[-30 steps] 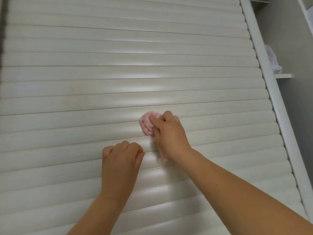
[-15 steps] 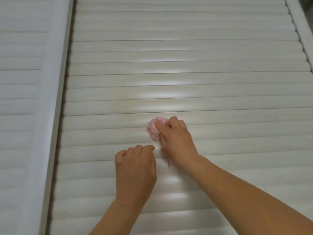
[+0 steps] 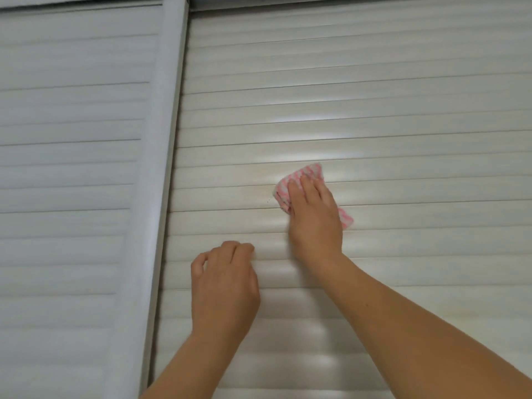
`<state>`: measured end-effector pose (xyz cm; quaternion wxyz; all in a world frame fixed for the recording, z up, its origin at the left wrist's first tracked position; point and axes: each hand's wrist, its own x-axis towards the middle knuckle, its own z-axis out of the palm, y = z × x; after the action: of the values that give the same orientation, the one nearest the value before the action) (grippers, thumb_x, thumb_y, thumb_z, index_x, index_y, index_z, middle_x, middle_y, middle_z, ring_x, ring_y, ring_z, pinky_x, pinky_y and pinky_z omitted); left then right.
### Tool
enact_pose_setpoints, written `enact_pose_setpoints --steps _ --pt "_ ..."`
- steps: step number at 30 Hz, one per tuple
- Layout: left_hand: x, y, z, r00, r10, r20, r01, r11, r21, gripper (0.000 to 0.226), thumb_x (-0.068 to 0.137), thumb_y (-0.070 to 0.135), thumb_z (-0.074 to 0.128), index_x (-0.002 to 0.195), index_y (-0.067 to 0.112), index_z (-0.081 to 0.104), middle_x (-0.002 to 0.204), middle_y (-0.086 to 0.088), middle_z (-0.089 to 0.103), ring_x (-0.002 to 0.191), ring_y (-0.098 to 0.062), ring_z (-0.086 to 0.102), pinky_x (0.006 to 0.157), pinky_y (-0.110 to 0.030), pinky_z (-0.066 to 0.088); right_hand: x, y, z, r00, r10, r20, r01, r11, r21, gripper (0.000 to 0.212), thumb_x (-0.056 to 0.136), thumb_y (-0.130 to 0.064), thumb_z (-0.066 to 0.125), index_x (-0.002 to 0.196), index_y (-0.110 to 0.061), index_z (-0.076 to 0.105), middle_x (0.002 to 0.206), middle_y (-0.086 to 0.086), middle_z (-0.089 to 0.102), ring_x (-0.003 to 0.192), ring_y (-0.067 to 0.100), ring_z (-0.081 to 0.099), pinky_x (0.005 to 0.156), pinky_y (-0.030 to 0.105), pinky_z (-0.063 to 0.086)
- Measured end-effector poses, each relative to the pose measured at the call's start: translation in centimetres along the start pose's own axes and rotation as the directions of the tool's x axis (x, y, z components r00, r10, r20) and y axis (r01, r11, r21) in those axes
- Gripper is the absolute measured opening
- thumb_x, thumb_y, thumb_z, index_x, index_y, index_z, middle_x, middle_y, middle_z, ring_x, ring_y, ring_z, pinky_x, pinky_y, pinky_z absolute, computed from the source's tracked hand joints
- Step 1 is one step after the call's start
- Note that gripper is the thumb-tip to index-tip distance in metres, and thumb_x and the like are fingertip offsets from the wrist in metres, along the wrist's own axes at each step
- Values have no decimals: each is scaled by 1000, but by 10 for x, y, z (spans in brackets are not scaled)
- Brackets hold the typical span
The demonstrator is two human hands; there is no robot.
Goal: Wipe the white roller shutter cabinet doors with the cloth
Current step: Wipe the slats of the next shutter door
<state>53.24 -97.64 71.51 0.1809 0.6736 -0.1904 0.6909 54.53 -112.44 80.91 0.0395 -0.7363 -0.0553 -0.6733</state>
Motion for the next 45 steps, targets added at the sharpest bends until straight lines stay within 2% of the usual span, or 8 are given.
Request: enact_pose_setpoints --steps 11,15,21,24,26,28,32,45 --pt "5 -33 -2 987 -35 154 34 999 10 31 67 3 38 88 14 59 93 0 68 86 -21 66 93 -54 44 8 -79 25 964 -203 174 201 979 32 61 79 -23 28 127 4 53 128 23 56 127 33 48 110 43 33" --pt "4 -40 -6 977 -88 193 107 990 -95 31 63 -1 37 84 14 53 84 3 62 80 -22 62 97 -57 41 11 -103 14 925 -341 170 337 940 49 56 90 -13 38 145 -7 31 150 10 34 141 21 23 113 22 4" --pt "10 -44 -12 956 -68 285 87 995 -54 33 68 -9 40 89 11 55 78 5 55 77 -18 59 106 -57 30 21 -92 -18 932 -274 236 92 812 577 41 94 -4 45 133 -15 54 117 6 60 97 6 58 78 12 38" --pt "13 -38 -20 921 -103 375 98 995 33 27 84 -1 36 99 19 44 91 12 44 101 -10 52 116 -44 8 20 -75 -28 999 -9 -37 35 584 811 39 90 11 38 117 -4 62 97 -1 55 74 -12 53 69 -1 35" --pt "14 -36 -24 910 -123 397 110 992 56 28 90 3 31 107 22 42 100 13 46 114 -6 46 117 -38 0 28 -49 -26 974 123 -190 81 595 799 35 85 10 35 97 -13 59 95 2 48 79 -5 47 73 4 36" --pt "15 -36 -27 903 -135 409 121 991 61 33 91 5 29 116 23 42 101 15 43 116 -4 45 117 -37 -3 35 -29 -20 976 153 -157 -23 783 622 35 87 0 37 110 -22 51 108 -3 41 92 0 39 82 12 33" --pt "15 -41 -26 902 -124 414 118 992 41 37 90 4 32 120 22 44 103 15 47 115 -4 45 117 -37 -6 40 -21 3 987 96 -130 -77 986 145 60 73 -15 25 124 1 52 120 17 53 112 26 47 93 36 32" --pt "13 -49 -19 937 -24 348 21 1000 11 34 72 -6 53 94 19 58 98 5 64 97 -9 62 114 -50 16 46 -99 25 971 -238 -1 237 969 -67 47 75 -14 57 121 -24 59 126 -2 60 120 18 52 86 36 17"
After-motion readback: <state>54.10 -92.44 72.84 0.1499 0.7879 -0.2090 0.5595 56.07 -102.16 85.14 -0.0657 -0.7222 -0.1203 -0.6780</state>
